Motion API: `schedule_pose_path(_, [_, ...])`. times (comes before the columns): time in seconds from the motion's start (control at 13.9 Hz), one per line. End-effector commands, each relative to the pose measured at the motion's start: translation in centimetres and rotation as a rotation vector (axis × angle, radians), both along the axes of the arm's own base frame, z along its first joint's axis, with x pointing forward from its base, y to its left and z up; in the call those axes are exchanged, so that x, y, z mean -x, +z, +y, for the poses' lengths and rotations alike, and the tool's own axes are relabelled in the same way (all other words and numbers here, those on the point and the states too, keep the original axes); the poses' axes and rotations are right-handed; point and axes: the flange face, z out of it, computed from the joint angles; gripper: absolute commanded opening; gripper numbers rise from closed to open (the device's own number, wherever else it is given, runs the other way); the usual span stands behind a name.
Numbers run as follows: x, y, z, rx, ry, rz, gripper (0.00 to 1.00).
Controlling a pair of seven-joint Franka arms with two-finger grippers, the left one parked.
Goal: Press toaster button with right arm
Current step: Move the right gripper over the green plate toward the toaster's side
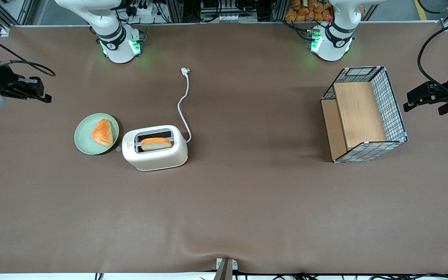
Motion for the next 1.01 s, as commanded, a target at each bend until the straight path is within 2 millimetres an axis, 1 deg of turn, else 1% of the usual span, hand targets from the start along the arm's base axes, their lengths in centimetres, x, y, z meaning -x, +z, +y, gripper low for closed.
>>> schedule_pose_path(0.0, [0.3, -1.3, -0.3, -0.031, 0.024, -0.021, 0.0])
schedule_pose_path(0.07, [0.3, -1.6, -0.3, -0.038, 0.021, -0.02, 0.0])
schedule_pose_path(0.22, [0.2, -3.2, -0.2, -0.073, 0.004, -0.022, 0.0])
schedule_pose_path(0.43, [0.2, -5.3, -0.3, -0.079, 0.042, -0.039, 0.0])
schedule_pose_path(0.72, [0.2, -7.2, -0.3, -0.079, 0.087, -0.064, 0.0])
schedule_pose_path(0.86, [0.2, -8.7, -0.2, -0.105, 0.075, -0.062, 0.0])
schedule_pose_path(0.93, [0.4, -9.9, 0.1, -0.156, 0.051, -0.047, 0.0])
